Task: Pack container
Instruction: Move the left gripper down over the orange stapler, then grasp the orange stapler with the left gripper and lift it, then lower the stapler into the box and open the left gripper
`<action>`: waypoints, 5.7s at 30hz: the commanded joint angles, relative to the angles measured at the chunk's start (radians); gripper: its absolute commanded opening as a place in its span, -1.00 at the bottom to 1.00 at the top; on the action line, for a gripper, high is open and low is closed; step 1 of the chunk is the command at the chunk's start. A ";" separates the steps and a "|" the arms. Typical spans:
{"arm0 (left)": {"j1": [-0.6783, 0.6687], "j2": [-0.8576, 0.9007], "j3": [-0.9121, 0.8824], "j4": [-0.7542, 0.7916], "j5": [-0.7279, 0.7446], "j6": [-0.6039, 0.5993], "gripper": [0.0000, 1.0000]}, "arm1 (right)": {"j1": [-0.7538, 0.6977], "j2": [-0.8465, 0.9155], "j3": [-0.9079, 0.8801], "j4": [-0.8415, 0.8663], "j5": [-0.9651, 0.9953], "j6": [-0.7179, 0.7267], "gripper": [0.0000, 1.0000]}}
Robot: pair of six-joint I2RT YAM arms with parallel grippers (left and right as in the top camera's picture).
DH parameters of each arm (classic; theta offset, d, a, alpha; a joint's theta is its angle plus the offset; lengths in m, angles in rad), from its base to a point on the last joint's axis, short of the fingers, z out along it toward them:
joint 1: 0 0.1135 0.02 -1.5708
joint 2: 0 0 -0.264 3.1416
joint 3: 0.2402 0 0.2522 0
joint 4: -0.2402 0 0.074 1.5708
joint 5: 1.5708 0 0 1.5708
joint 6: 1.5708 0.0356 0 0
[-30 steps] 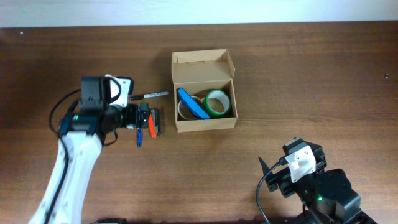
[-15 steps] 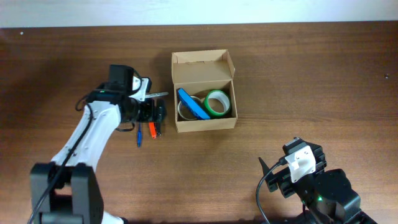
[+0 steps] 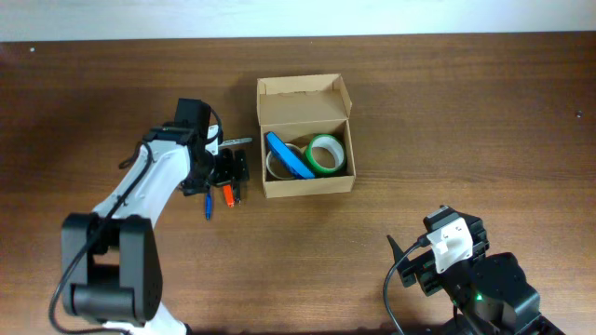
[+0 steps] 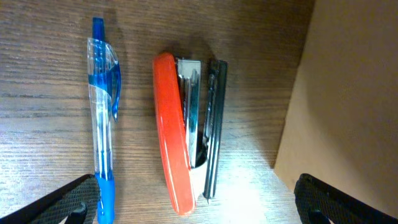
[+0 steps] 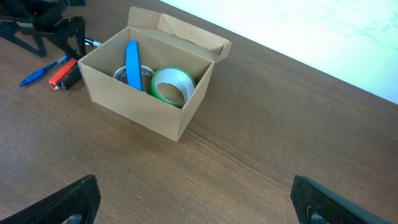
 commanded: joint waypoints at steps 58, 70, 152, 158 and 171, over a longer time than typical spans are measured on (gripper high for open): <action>-0.064 0.228 0.194 -0.173 -0.123 -0.063 -0.81 | -0.005 -0.008 -0.007 0.003 0.006 0.011 0.98; -0.120 -0.042 0.293 -0.173 -0.124 -0.143 -0.83 | -0.005 -0.008 -0.007 0.003 0.006 0.011 0.98; -0.456 0.283 0.518 -0.252 -0.285 -1.217 -0.10 | -0.005 -0.008 -0.007 0.003 0.006 0.011 0.98; -0.456 0.283 0.520 -0.234 -0.285 -1.217 -0.10 | -0.005 -0.008 -0.007 0.003 0.006 0.011 0.98; -0.456 0.269 0.568 -0.233 -0.207 -1.217 -0.19 | -0.005 -0.008 -0.007 0.003 0.005 0.011 0.98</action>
